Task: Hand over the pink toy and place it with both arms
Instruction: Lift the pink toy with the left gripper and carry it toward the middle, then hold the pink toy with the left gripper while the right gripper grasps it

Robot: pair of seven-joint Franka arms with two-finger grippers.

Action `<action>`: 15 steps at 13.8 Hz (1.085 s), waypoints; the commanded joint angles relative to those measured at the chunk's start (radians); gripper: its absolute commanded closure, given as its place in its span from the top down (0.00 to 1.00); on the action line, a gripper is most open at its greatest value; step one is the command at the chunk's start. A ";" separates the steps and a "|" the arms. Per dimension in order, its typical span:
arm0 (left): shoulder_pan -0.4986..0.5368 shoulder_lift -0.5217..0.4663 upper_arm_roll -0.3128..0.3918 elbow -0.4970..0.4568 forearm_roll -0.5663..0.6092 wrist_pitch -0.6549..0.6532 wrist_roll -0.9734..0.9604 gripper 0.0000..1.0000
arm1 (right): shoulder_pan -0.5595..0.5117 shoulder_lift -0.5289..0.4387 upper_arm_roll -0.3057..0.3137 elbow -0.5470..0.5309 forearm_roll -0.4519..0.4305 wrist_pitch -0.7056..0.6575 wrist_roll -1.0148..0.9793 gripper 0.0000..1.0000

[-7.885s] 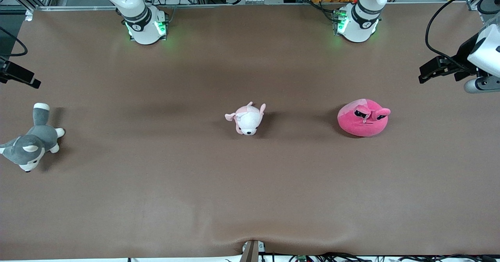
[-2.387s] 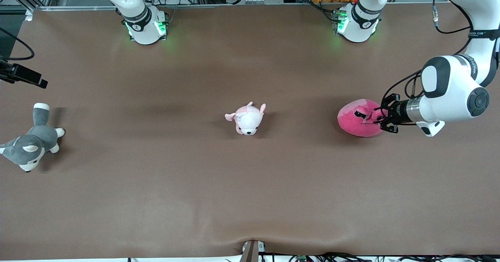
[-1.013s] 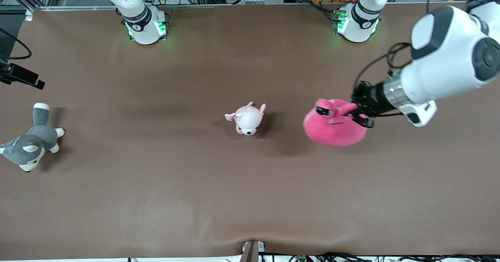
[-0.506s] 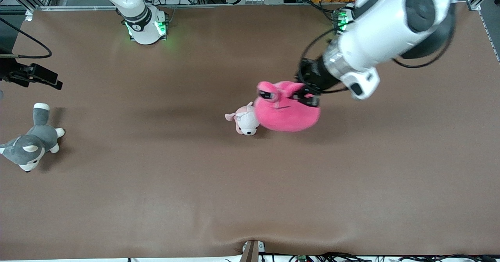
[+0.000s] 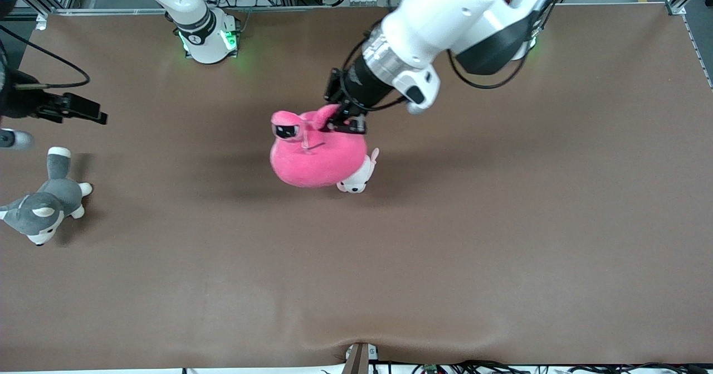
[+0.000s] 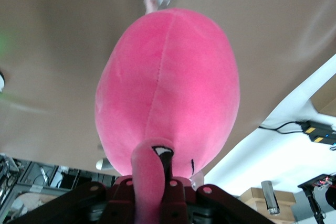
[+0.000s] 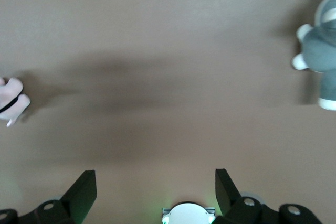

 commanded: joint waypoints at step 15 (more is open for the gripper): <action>-0.122 0.109 0.018 0.045 0.005 0.113 -0.085 0.00 | 0.309 0.058 -0.004 0.010 0.345 0.184 -0.418 1.00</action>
